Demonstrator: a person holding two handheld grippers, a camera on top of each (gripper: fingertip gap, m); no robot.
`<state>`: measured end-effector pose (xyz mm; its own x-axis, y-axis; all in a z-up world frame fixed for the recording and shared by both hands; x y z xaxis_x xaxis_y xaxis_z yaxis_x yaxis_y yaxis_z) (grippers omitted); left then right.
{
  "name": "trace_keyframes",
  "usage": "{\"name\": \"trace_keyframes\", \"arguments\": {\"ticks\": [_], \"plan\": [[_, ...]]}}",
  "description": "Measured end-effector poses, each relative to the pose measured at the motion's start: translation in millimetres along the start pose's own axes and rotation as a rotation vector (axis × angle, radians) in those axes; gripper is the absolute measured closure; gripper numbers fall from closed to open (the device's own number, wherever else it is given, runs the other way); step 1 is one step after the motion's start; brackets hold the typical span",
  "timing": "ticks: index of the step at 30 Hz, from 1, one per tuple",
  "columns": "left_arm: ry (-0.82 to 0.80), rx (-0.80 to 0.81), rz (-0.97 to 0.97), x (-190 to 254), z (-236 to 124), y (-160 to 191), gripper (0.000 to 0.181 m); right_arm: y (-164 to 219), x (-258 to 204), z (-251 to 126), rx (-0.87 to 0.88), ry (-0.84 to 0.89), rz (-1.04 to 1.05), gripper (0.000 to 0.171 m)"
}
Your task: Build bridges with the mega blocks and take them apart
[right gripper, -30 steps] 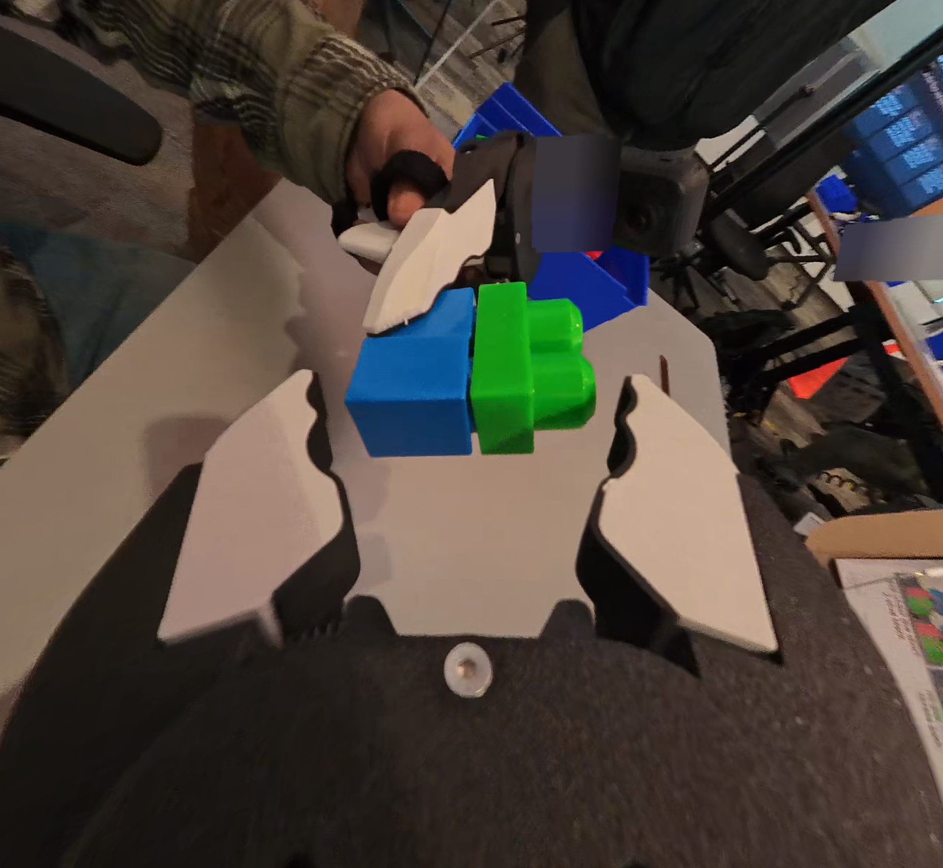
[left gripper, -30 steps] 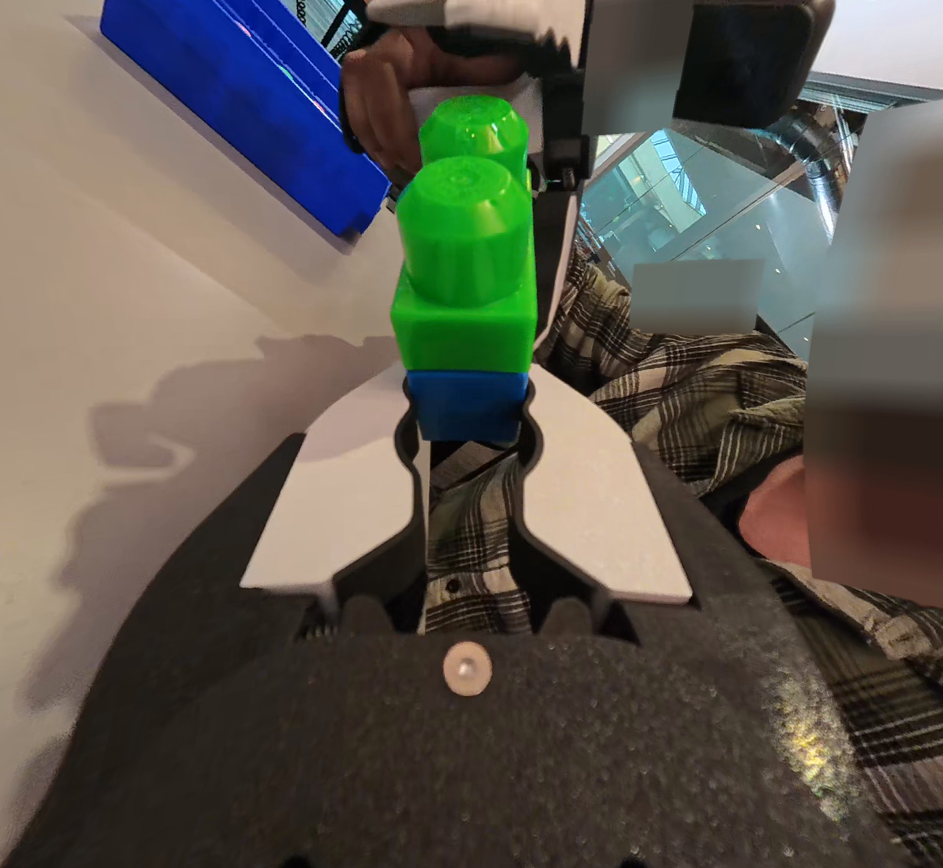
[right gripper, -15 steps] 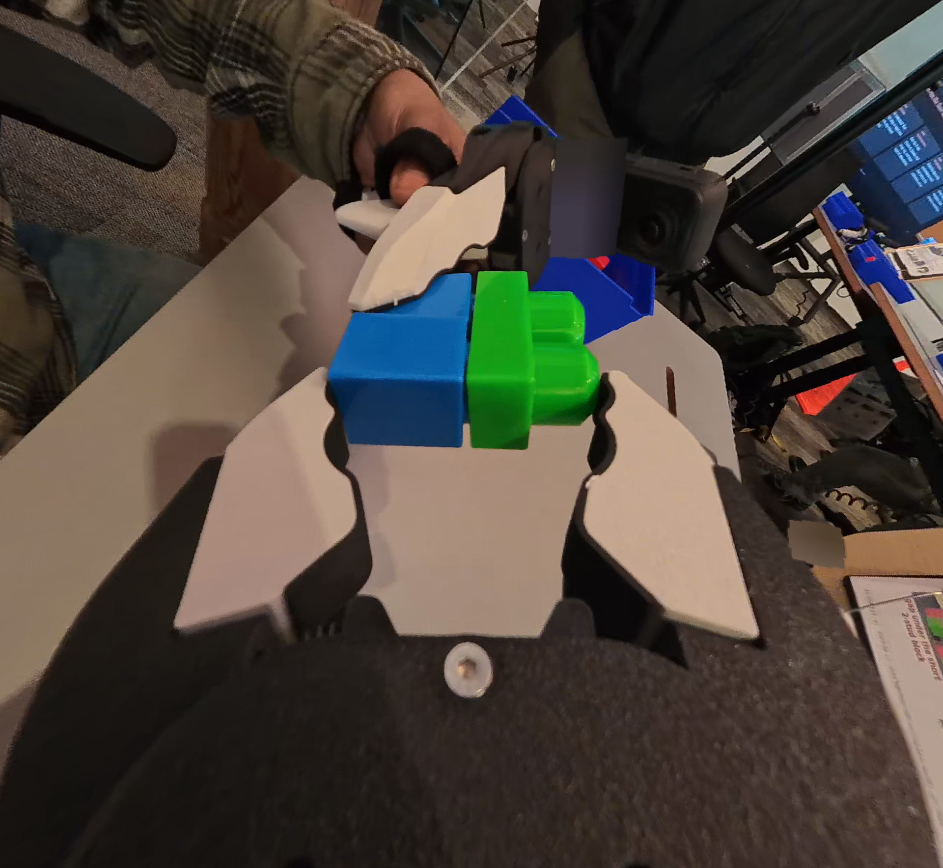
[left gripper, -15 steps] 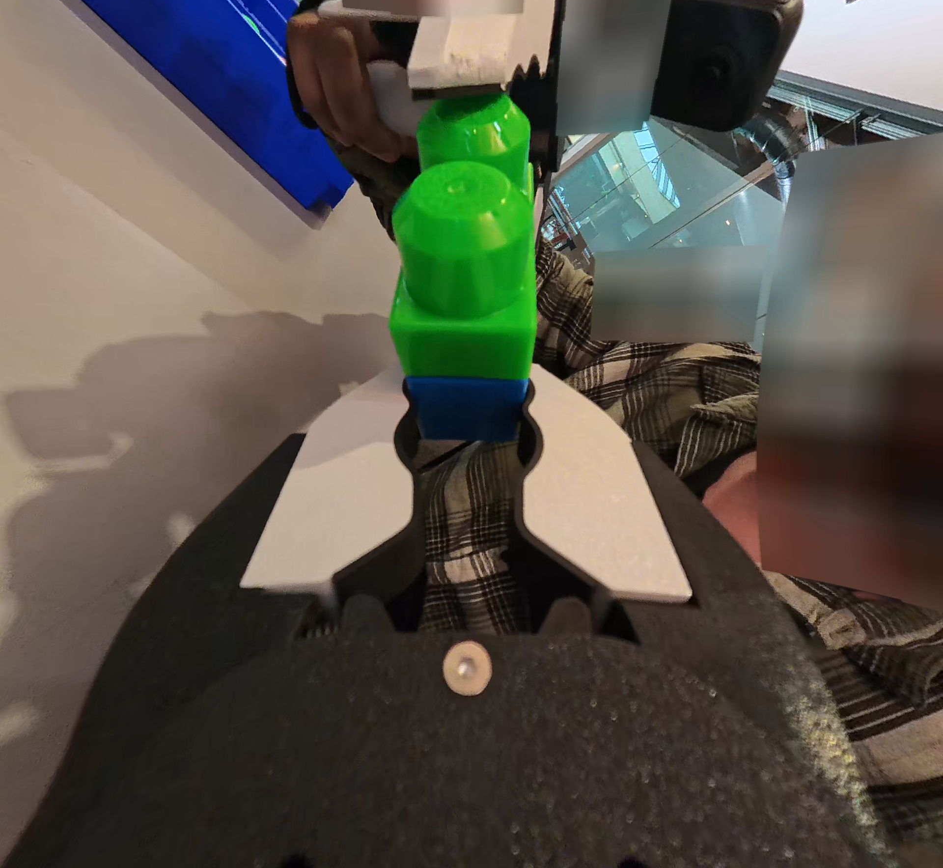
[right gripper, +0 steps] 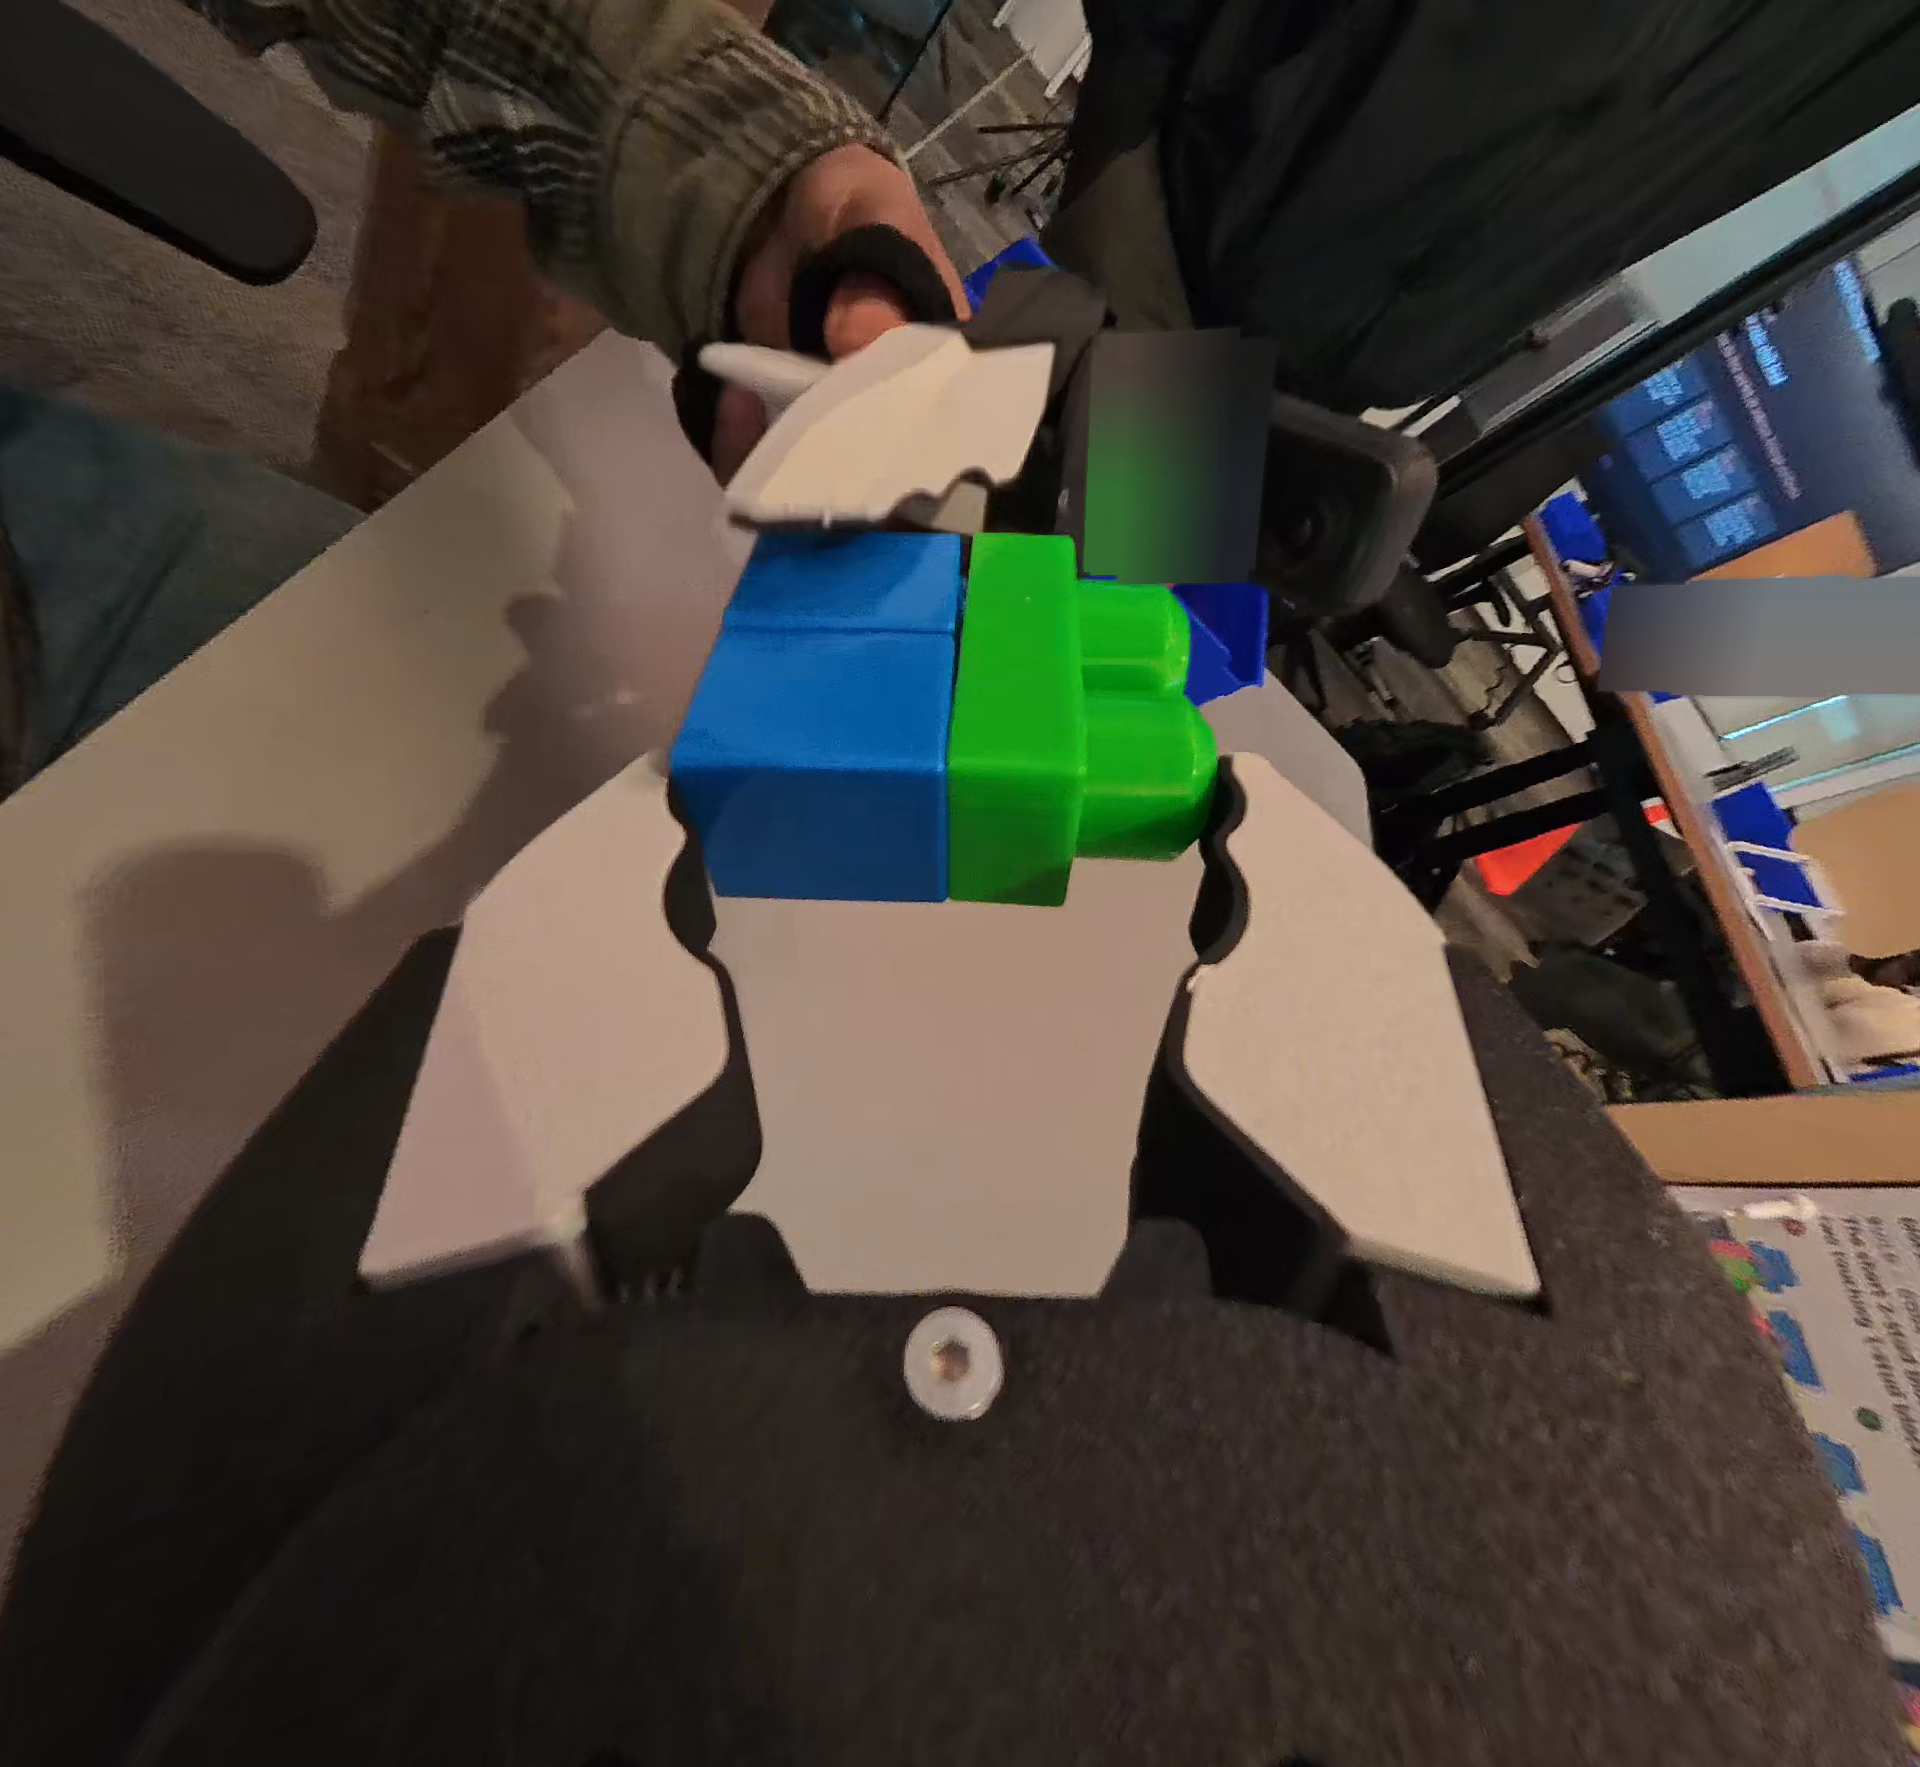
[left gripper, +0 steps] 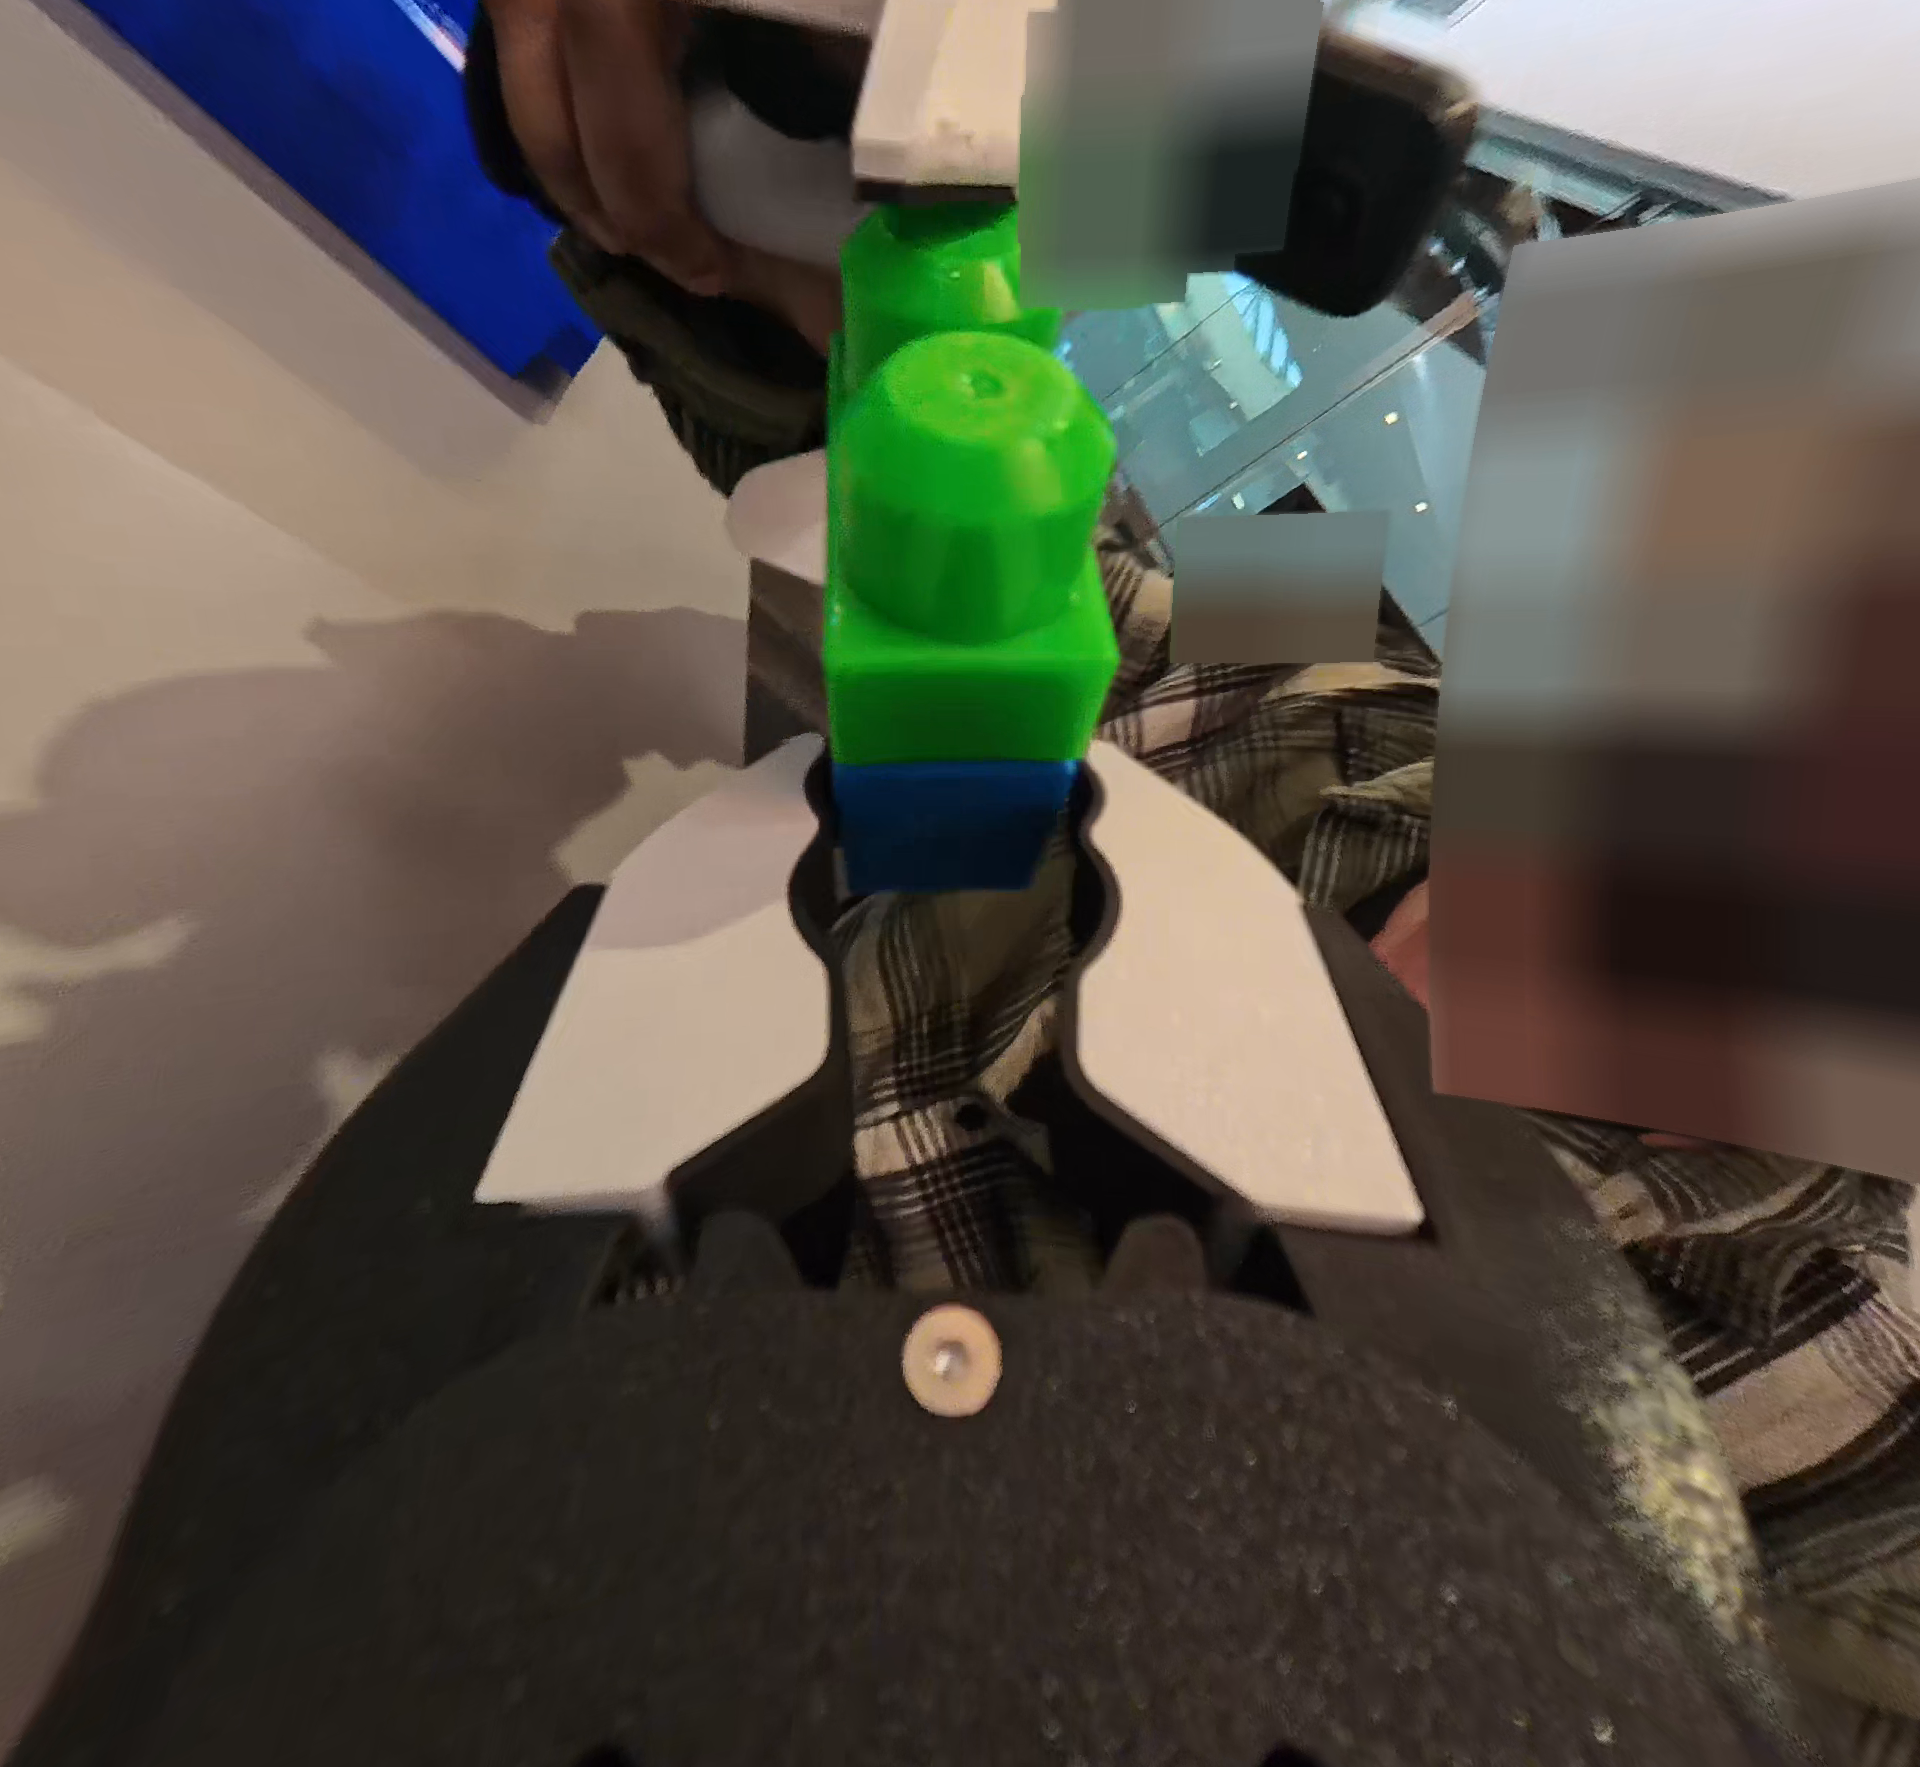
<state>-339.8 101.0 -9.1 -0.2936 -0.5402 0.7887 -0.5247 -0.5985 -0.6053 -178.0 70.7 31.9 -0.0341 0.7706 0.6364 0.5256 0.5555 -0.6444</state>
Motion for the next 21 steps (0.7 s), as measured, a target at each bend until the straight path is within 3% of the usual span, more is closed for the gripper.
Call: {"name": "trace_keyframes", "arguments": {"ticks": [6, 9, 12, 16, 21], "plan": [[-0.136, 0.079, 0.225, 8.2, -5.2, -4.7, 0.115, 7.7, 3.7, -9.5, 0.033, 0.031, 0.064, 0.08], [-0.398, 0.163, 0.573, 13.8, -15.7, -5.5, 0.089, 14.6, 5.2, -13.1, 0.043, 0.021, 0.111, 0.08], [-0.678, 0.154, 0.88, 18.4, -25.0, -6.8, 0.081, 20.5, 5.9, -12.5, 0.055, -0.012, 0.16, 0.08], [-0.796, 0.065, 1.041, 11.0, -18.1, -13.9, 0.065, 21.1, 7.9, -5.2, 0.081, -0.064, 0.225, 0.08], [-0.771, -0.006, 1.149, 8.7, -1.8, -14.5, 0.058, 21.9, 7.1, 3.7, 0.056, -0.08, 0.259, 0.08]]}}
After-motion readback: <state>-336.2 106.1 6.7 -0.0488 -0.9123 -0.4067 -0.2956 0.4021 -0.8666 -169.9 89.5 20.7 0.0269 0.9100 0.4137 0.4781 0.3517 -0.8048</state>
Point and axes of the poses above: each gripper's, where its closed fingertips meet, z out along the fingers, y out of its underside, x = y × z across the jaws, the point moved 9 cm from there along -z, back along the fingers, and after that the axes turned 6 degrees about -x, right-handed, at the moved point
